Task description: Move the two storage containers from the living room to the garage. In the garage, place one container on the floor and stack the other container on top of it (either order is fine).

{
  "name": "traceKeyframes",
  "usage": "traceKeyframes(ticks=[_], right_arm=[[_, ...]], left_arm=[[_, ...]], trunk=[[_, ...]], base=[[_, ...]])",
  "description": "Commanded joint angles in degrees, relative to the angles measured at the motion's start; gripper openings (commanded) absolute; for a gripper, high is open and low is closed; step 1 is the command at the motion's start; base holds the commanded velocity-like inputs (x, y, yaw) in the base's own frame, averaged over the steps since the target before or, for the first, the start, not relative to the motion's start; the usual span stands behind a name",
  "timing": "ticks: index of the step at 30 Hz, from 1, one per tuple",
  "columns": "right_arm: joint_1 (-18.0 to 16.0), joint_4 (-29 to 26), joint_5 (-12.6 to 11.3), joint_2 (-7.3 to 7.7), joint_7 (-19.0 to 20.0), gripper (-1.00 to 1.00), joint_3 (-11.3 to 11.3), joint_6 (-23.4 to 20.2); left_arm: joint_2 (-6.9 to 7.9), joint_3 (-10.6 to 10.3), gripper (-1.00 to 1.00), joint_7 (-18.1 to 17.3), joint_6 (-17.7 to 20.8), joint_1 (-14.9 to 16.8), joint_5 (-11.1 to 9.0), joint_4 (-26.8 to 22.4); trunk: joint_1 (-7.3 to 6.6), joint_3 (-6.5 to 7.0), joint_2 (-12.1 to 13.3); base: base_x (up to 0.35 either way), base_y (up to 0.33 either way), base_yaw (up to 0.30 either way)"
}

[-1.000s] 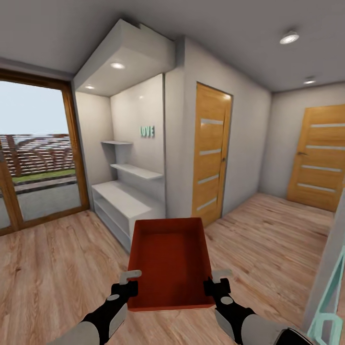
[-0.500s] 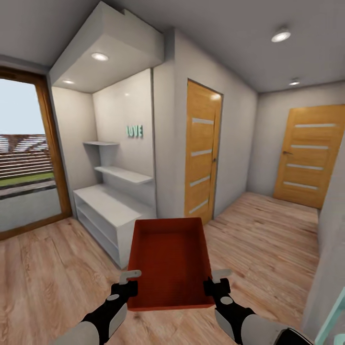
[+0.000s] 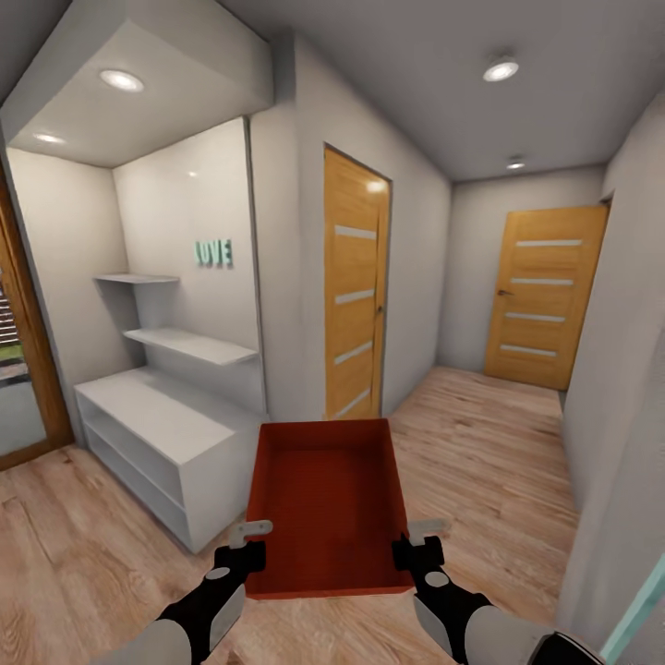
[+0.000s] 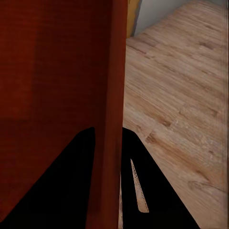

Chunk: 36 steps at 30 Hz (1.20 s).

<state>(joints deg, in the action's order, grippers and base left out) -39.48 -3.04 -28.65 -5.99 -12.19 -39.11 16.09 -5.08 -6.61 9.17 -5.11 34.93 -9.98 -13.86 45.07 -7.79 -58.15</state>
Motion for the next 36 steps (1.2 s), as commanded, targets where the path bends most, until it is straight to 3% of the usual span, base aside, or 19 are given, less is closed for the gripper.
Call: traceKeyframes(ticks=[1, 36], right_arm=[[-0.07, -0.04, -0.39, -0.07, 0.24, -1.0, 4.4, -0.27], [-0.07, -0.06, -0.36, -0.04, 0.24, -1.0, 4.4, -0.28]], left_arm=[[0.25, -1.26, -1.0, 1.82, -0.86, 0.0, 0.32, -0.12], [0.25, -1.28, -1.0, 1.82, -0.86, 0.0, 0.32, -0.13]], trunk=[[0.04, -0.08, -0.06], [0.04, -0.08, -0.06]], base=[[0.322, 0.147, -0.282], [0.322, 0.146, -0.282]])
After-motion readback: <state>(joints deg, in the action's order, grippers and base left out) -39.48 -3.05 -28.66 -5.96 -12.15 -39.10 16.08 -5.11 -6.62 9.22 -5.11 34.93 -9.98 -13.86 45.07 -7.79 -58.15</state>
